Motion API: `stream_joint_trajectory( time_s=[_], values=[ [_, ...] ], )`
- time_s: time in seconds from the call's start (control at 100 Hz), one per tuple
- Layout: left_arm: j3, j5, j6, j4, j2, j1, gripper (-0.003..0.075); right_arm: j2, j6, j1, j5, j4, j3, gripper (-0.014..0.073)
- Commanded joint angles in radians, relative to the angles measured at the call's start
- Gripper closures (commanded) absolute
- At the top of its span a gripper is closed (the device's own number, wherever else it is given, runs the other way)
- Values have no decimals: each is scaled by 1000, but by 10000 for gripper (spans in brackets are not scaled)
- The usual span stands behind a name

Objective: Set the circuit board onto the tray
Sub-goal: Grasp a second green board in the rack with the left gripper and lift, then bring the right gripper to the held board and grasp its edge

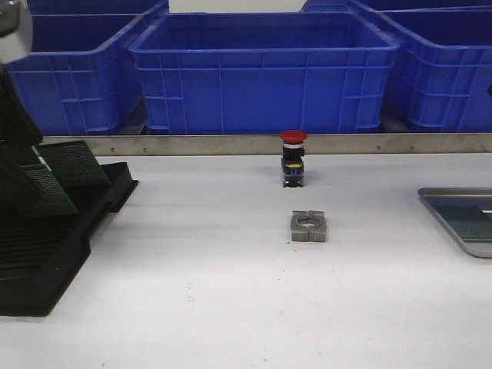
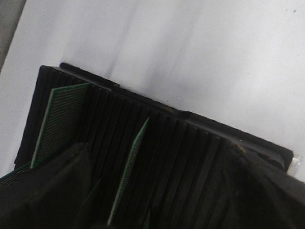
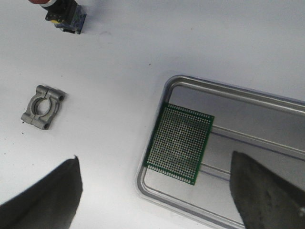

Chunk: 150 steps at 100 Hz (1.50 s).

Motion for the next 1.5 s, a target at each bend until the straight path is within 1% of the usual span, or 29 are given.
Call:
stream_joint_trajectory(
  time_s=[0.0,0.14,0.17,0.21,0.24,0.31,0.36,0.38,0.43,0.46,0.71,0.84,0.92,1.02,1.11,1.28,1.4,1.49],
  values=[
    [-53,-58,-14,4,27,4,205,-43,-10,1,-10,31,-28,-50],
    [-96,-68,-16,9,91,4,209,-43,-10,1,-6,31,-28,-50],
    [-101,-75,-23,9,97,4,222,-43,-10,1,-5,32,-28,-50],
    [-108,-75,-35,9,106,4,262,-43,-10,1,-5,32,-28,-50],
    [-110,-73,-37,9,110,4,300,-43,-10,1,-5,33,-28,-50],
    [-110,-71,-37,9,114,4,427,-43,-10,1,-5,33,-28,-50],
    [-110,-67,-37,9,114,4,547,-43,-10,1,-5,35,-28,-50],
    [-110,-67,-37,9,114,4,578,-43,-10,1,-5,35,-28,-50],
    [-110,-62,-37,9,114,4,694,-43,-10,1,-5,36,-28,-50],
    [-110,-58,-37,9,114,4,739,-43,-10,1,-5,36,-28,-50],
    [-110,-10,-37,10,87,4,737,-43,-10,1,0,37,-28,-50],
    [-112,60,-37,9,27,3,737,-59,-10,1,6,37,-28,-50],
    [-112,104,-37,-18,-15,3,737,-82,-18,1,7,37,-28,-50],
    [-112,160,-37,-99,-67,3,737,-118,-49,14,18,37,-28,-50],
    [-112,235,-33,-192,-98,3,737,-154,-90,51,29,37,-28,-50],
    [-112,440,-27,-383,-104,3,737,-197,-175,156,74,37,-28,-50],
    [-112,525,-26,-509,-98,-4,737,-201,-221,240,122,37,-28,-50],
    [-112,554,-15,-571,-94,-27,737,-199,-248,311,158,37,-28,-50]
  ],
)
